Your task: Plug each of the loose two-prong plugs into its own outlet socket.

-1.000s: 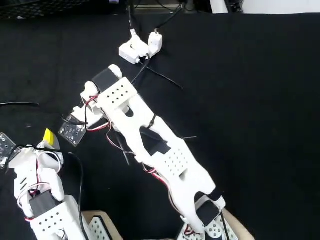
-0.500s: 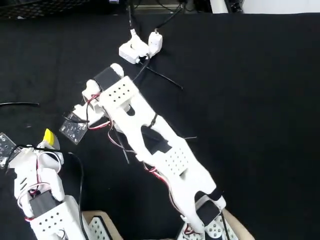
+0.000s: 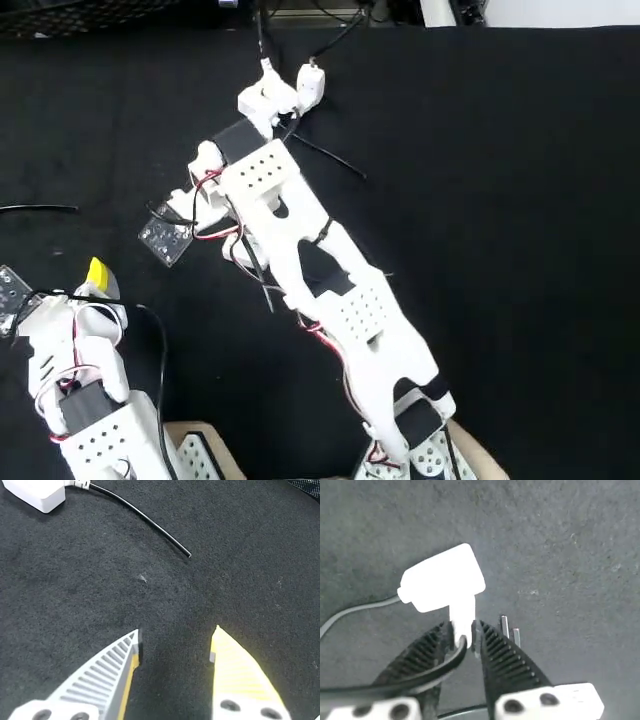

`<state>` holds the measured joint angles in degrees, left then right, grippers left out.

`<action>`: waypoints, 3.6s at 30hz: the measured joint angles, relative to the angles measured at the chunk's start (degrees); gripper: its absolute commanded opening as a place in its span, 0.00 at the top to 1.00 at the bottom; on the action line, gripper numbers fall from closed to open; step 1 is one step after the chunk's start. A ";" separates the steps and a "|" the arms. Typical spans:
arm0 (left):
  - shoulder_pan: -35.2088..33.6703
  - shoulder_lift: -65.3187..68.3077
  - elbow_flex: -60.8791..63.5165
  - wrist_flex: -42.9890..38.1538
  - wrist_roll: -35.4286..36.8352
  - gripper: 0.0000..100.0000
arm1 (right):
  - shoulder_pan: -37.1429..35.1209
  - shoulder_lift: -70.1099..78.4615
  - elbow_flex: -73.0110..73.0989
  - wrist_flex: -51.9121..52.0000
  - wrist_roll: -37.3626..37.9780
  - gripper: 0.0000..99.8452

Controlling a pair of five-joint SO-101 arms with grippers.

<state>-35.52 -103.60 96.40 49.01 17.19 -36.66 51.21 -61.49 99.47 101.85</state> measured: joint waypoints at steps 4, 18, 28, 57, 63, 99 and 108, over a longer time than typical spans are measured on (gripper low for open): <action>2.20 0.00 0.00 0.00 0.18 0.76 | 0.00 0.09 -5.01 0.00 -3.52 0.99; 17.14 0.00 0.00 -0.09 0.09 0.76 | 19.34 0.09 -22.07 0.18 -42.99 0.99; 40.09 0.00 0.00 -3.43 -12.31 0.76 | 40.79 0.09 -22.24 0.18 -55.03 0.99; 37.89 64.62 -39.82 -8.88 -6.59 0.56 | 64.53 0.09 -2.64 0.18 -55.74 0.99; 44.84 88.35 -47.56 -7.82 -6.24 0.55 | 66.11 0.09 -2.55 0.18 -55.65 0.99; 45.89 114.81 -70.77 -7.74 -6.07 0.55 | 75.25 2.11 -0.97 0.18 -43.60 0.99; 47.74 115.08 -74.46 -7.82 -6.15 0.55 | 73.93 2.11 -0.97 0.18 -42.37 0.99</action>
<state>12.22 11.47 21.93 41.19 11.03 37.27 53.32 -62.46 99.65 59.47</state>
